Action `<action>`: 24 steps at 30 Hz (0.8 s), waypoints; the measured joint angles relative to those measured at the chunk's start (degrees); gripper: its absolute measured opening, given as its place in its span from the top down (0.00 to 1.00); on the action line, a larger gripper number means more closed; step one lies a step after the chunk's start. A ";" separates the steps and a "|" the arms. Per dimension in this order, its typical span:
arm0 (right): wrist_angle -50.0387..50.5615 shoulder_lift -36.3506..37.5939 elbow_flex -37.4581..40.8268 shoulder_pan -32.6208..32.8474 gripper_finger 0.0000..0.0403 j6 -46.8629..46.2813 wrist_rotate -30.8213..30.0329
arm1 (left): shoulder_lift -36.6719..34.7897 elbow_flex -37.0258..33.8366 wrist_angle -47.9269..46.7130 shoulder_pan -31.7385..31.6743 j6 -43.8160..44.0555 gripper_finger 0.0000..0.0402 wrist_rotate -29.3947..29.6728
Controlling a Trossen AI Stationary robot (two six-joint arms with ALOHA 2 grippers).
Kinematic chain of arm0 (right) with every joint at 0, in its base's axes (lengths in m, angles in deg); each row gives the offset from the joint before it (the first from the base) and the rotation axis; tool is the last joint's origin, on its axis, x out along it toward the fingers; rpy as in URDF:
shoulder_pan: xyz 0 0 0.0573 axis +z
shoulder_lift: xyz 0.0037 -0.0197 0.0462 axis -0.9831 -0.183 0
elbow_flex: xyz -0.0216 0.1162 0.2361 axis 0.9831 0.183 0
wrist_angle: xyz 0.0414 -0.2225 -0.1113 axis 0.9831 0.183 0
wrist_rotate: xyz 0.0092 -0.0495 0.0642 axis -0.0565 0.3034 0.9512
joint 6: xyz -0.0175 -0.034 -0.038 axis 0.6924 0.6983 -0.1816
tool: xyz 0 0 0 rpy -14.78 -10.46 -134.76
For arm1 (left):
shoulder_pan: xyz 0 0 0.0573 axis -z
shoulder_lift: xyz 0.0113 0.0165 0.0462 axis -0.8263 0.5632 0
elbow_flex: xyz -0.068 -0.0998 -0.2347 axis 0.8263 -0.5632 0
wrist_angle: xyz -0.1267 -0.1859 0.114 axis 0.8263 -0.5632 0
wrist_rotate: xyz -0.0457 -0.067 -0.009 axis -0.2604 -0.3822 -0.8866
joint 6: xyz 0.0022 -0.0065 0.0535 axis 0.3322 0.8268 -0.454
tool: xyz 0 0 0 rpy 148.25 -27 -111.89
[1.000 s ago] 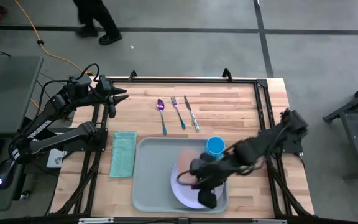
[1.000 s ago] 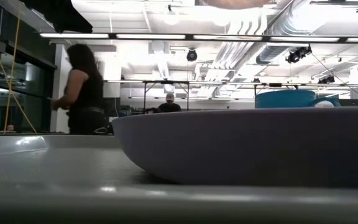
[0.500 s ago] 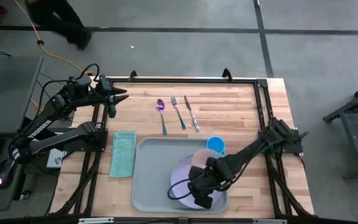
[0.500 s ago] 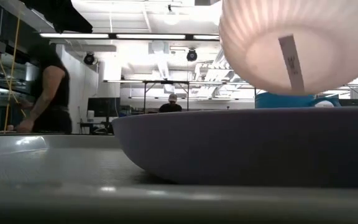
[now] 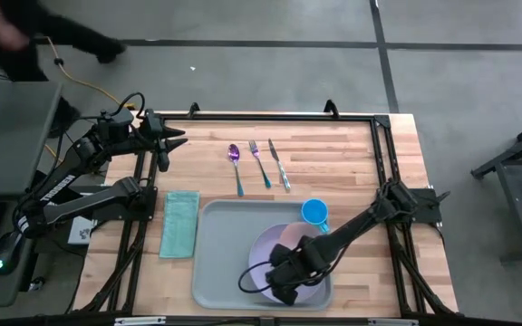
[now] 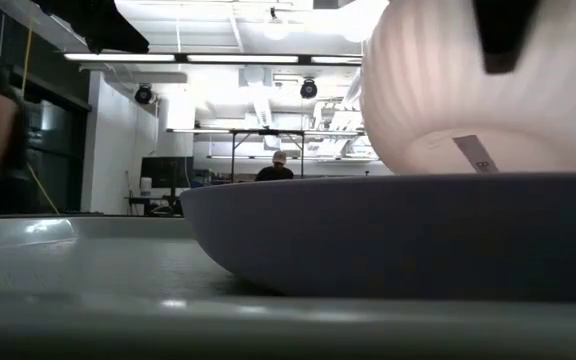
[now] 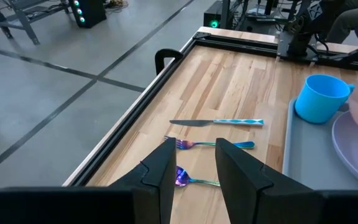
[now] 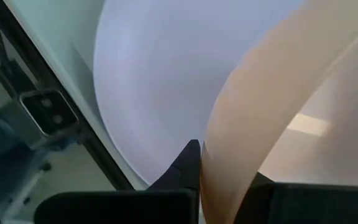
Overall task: Set up tray
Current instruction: Put the orange bowl on the violet plate
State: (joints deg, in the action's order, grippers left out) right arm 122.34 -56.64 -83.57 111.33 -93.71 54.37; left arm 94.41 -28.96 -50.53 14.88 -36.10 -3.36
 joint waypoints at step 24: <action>-16.65 0.16 7.82 4.80 1.00 -8.80 1.52 | 0.00 0.00 -0.01 -0.02 2.89 0.64 -0.02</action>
State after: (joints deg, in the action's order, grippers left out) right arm 105.69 -56.49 -75.74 116.13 -102.51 55.89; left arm 94.41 -28.96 -50.54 14.86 -33.21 -3.38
